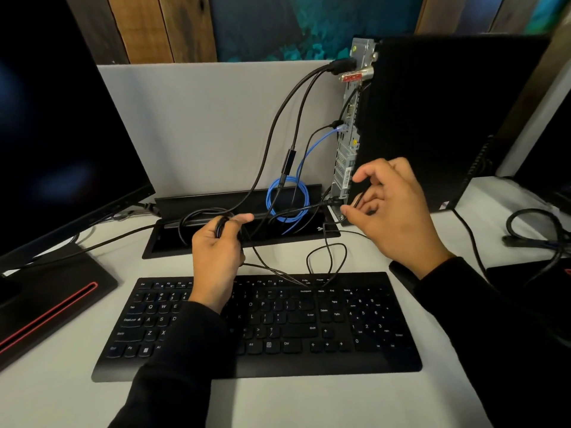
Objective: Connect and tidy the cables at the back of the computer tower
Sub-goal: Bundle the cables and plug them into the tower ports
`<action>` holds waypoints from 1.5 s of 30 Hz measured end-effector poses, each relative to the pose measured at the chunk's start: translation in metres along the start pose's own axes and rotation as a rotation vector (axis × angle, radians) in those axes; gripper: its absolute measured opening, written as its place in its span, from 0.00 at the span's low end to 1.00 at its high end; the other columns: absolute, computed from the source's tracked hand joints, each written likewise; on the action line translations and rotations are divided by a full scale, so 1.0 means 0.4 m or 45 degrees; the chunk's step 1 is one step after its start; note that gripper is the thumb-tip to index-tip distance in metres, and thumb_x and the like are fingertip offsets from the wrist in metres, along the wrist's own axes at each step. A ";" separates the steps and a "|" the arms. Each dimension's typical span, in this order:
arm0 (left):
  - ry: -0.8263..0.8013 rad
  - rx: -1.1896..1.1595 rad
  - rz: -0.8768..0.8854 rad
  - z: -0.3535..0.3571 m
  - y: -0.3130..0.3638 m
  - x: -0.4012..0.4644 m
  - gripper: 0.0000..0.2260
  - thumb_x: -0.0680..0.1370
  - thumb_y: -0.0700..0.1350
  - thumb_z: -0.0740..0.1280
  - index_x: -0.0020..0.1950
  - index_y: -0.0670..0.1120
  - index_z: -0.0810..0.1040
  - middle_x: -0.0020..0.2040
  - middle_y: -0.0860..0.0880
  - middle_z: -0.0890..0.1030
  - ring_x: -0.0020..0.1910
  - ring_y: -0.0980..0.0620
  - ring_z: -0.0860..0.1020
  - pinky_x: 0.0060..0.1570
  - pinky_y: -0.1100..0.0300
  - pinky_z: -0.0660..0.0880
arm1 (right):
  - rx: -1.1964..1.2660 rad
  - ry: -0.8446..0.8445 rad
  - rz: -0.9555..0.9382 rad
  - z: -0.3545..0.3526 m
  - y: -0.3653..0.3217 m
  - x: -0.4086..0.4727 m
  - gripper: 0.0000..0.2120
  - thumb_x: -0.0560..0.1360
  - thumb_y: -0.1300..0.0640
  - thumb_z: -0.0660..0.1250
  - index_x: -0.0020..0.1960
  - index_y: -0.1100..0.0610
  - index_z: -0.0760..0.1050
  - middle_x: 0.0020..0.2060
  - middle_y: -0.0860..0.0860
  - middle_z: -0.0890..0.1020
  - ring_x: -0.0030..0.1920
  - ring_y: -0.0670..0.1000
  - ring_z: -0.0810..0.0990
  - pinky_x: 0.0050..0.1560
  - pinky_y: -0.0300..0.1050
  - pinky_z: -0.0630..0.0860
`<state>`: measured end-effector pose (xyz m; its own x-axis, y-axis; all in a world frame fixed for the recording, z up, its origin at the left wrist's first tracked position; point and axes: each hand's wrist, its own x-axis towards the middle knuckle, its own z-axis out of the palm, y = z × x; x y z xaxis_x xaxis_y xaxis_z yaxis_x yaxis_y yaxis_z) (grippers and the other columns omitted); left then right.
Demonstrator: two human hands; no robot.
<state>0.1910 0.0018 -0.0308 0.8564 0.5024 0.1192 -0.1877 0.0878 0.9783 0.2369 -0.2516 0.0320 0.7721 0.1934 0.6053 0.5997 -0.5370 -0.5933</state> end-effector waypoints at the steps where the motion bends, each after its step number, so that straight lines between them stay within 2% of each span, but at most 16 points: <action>1: 0.002 0.032 0.022 0.000 -0.002 0.003 0.09 0.82 0.41 0.65 0.48 0.43 0.84 0.26 0.54 0.60 0.25 0.54 0.57 0.27 0.60 0.57 | -0.007 0.001 -0.007 0.002 -0.001 0.004 0.22 0.69 0.64 0.81 0.53 0.49 0.73 0.52 0.47 0.69 0.37 0.48 0.81 0.40 0.36 0.80; 5: -0.029 0.185 0.177 0.034 0.014 0.011 0.11 0.83 0.43 0.65 0.44 0.39 0.81 0.25 0.54 0.66 0.26 0.53 0.65 0.29 0.60 0.66 | -0.023 0.058 -0.036 0.002 -0.002 0.030 0.14 0.69 0.62 0.81 0.45 0.56 0.76 0.43 0.50 0.75 0.37 0.51 0.81 0.40 0.43 0.83; 8: -0.091 0.407 0.410 0.061 0.049 0.031 0.14 0.84 0.47 0.64 0.43 0.41 0.75 0.30 0.48 0.73 0.29 0.49 0.71 0.32 0.57 0.71 | -0.024 0.197 -0.033 -0.008 0.007 0.061 0.10 0.71 0.61 0.80 0.44 0.54 0.78 0.38 0.49 0.77 0.37 0.51 0.79 0.43 0.46 0.81; 9: -0.130 0.538 0.519 0.067 0.063 0.039 0.13 0.84 0.48 0.64 0.43 0.42 0.73 0.33 0.46 0.75 0.32 0.50 0.72 0.35 0.60 0.71 | -0.019 0.254 -0.019 -0.015 0.010 0.072 0.09 0.72 0.61 0.79 0.44 0.53 0.79 0.36 0.48 0.77 0.36 0.50 0.78 0.43 0.45 0.80; 11: -0.271 0.780 0.716 0.084 0.093 0.054 0.08 0.84 0.46 0.62 0.48 0.43 0.72 0.43 0.47 0.75 0.39 0.54 0.73 0.40 0.69 0.68 | -0.043 0.388 -0.003 -0.034 0.015 0.096 0.08 0.74 0.59 0.78 0.44 0.52 0.79 0.35 0.49 0.77 0.35 0.47 0.77 0.41 0.38 0.76; 14: -0.663 0.918 0.838 0.122 0.105 0.068 0.03 0.83 0.41 0.62 0.53 0.42 0.72 0.50 0.48 0.72 0.47 0.54 0.72 0.47 0.70 0.68 | -0.088 0.507 -0.008 -0.062 0.021 0.128 0.07 0.75 0.56 0.77 0.45 0.50 0.79 0.37 0.51 0.79 0.36 0.46 0.77 0.39 0.34 0.73; 16: -0.948 1.057 0.785 0.153 0.085 0.072 0.04 0.83 0.42 0.62 0.51 0.43 0.73 0.49 0.49 0.73 0.47 0.53 0.73 0.48 0.67 0.69 | -0.091 0.529 -0.019 -0.065 0.022 0.137 0.06 0.75 0.55 0.77 0.45 0.50 0.79 0.37 0.52 0.79 0.36 0.48 0.77 0.39 0.38 0.75; 18: -1.164 1.207 0.651 0.180 0.048 0.082 0.06 0.83 0.44 0.63 0.51 0.42 0.75 0.49 0.47 0.75 0.47 0.50 0.75 0.49 0.58 0.73 | -0.078 0.522 -0.027 -0.056 0.020 0.133 0.07 0.74 0.56 0.77 0.44 0.50 0.78 0.37 0.52 0.79 0.36 0.49 0.78 0.39 0.40 0.77; 21: -1.317 1.275 0.336 0.204 0.006 0.102 0.07 0.83 0.44 0.63 0.52 0.43 0.78 0.46 0.44 0.81 0.45 0.46 0.81 0.48 0.50 0.79 | -0.074 0.495 -0.052 -0.033 0.014 0.115 0.09 0.74 0.58 0.77 0.43 0.50 0.78 0.38 0.51 0.78 0.36 0.49 0.77 0.38 0.37 0.76; 24: -1.281 1.264 0.132 0.224 -0.023 0.129 0.06 0.84 0.45 0.62 0.50 0.48 0.77 0.41 0.48 0.83 0.42 0.50 0.83 0.48 0.53 0.79 | -0.057 0.546 -0.074 -0.038 0.016 0.103 0.07 0.75 0.59 0.77 0.43 0.53 0.79 0.38 0.50 0.77 0.36 0.48 0.77 0.39 0.35 0.75; 29: -1.133 1.327 0.045 0.248 -0.050 0.194 0.08 0.84 0.45 0.60 0.52 0.45 0.77 0.51 0.44 0.81 0.48 0.46 0.82 0.55 0.48 0.80 | 0.037 0.721 -0.141 -0.076 0.000 0.109 0.06 0.76 0.59 0.75 0.45 0.57 0.79 0.41 0.51 0.76 0.39 0.51 0.78 0.42 0.39 0.76; 32: -1.193 1.715 0.113 0.274 -0.072 0.219 0.11 0.85 0.47 0.57 0.50 0.44 0.75 0.53 0.44 0.80 0.54 0.44 0.78 0.56 0.49 0.75 | 0.084 0.770 -0.182 -0.079 -0.002 0.109 0.05 0.76 0.61 0.75 0.45 0.60 0.80 0.41 0.53 0.77 0.40 0.51 0.77 0.44 0.39 0.76; 35: -1.184 1.987 0.059 0.293 -0.103 0.234 0.17 0.84 0.50 0.57 0.59 0.41 0.80 0.62 0.39 0.79 0.62 0.38 0.77 0.65 0.43 0.72 | 0.120 0.756 -0.198 -0.063 0.002 0.106 0.05 0.76 0.61 0.75 0.45 0.61 0.80 0.42 0.52 0.78 0.40 0.51 0.78 0.43 0.41 0.77; 37: -1.238 1.968 -0.014 0.300 -0.108 0.242 0.17 0.85 0.49 0.57 0.61 0.39 0.79 0.64 0.38 0.78 0.63 0.37 0.75 0.67 0.44 0.70 | 0.146 0.720 -0.198 -0.048 0.010 0.106 0.05 0.76 0.62 0.75 0.46 0.61 0.80 0.42 0.51 0.78 0.40 0.52 0.79 0.43 0.45 0.79; 41: -1.318 1.955 -0.075 0.320 -0.098 0.250 0.20 0.81 0.55 0.53 0.58 0.46 0.80 0.63 0.43 0.80 0.60 0.44 0.76 0.66 0.50 0.70 | 0.165 0.639 -0.204 -0.022 0.014 0.107 0.05 0.75 0.63 0.76 0.44 0.61 0.80 0.41 0.51 0.78 0.39 0.50 0.79 0.40 0.48 0.80; 45: -1.179 1.766 -0.335 0.339 -0.118 0.266 0.14 0.82 0.53 0.61 0.62 0.49 0.79 0.67 0.48 0.78 0.62 0.48 0.74 0.61 0.55 0.68 | 0.183 0.544 -0.201 0.000 0.018 0.103 0.05 0.75 0.63 0.76 0.43 0.62 0.80 0.40 0.52 0.78 0.38 0.50 0.79 0.38 0.47 0.79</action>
<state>0.3564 -0.0655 -0.0414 0.8621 -0.0836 -0.4997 0.0985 -0.9398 0.3272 0.2729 -0.2476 0.0526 0.5313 -0.1077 0.8403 0.7491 -0.4037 -0.5253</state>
